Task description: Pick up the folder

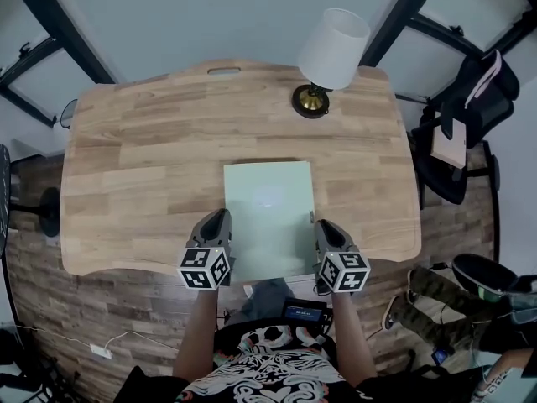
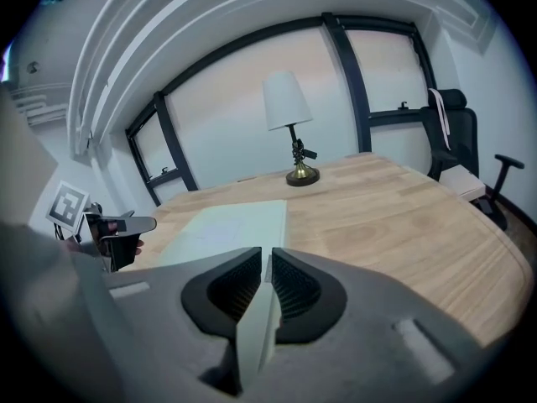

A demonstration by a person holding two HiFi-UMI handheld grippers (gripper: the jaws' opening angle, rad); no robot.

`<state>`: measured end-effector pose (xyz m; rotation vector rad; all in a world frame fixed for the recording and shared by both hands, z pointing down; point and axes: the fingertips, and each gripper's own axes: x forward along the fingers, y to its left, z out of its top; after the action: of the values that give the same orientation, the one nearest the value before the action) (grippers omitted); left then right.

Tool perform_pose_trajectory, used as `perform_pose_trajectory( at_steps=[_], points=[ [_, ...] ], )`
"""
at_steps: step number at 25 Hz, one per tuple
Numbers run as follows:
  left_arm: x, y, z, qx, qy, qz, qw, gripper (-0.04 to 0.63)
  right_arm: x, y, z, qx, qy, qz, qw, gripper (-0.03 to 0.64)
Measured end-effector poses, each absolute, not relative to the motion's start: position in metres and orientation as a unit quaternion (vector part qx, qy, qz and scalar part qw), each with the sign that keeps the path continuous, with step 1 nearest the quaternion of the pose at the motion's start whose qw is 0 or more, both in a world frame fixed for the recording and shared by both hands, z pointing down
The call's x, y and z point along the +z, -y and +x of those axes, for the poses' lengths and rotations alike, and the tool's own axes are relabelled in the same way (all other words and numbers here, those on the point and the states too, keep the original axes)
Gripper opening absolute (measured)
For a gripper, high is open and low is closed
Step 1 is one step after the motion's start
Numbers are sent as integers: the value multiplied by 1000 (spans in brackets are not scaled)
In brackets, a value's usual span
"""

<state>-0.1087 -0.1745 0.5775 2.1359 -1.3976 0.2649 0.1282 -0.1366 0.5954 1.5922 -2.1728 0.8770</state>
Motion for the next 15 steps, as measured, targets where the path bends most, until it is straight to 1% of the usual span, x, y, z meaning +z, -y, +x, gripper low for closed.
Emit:
perform_pose_trajectory(
  at_steps=[5, 9, 10, 11, 15],
  points=[
    [590, 174, -111, 110, 520, 794, 296, 11, 609, 139, 126, 330, 755, 544, 157, 38],
    [598, 175, -114, 108, 516, 790, 313, 14, 620, 142, 123, 354, 754, 533, 149, 76],
    [599, 176, -113, 102, 510, 791, 321, 52, 621, 143, 121, 361, 755, 529, 144, 95],
    [600, 176, -112, 95, 504, 793, 330, 121, 621, 145, 119, 367, 756, 524, 138, 124],
    [607, 180, -105, 76, 483, 793, 364, 192, 628, 154, 113, 388, 761, 502, 134, 211]
  ],
)
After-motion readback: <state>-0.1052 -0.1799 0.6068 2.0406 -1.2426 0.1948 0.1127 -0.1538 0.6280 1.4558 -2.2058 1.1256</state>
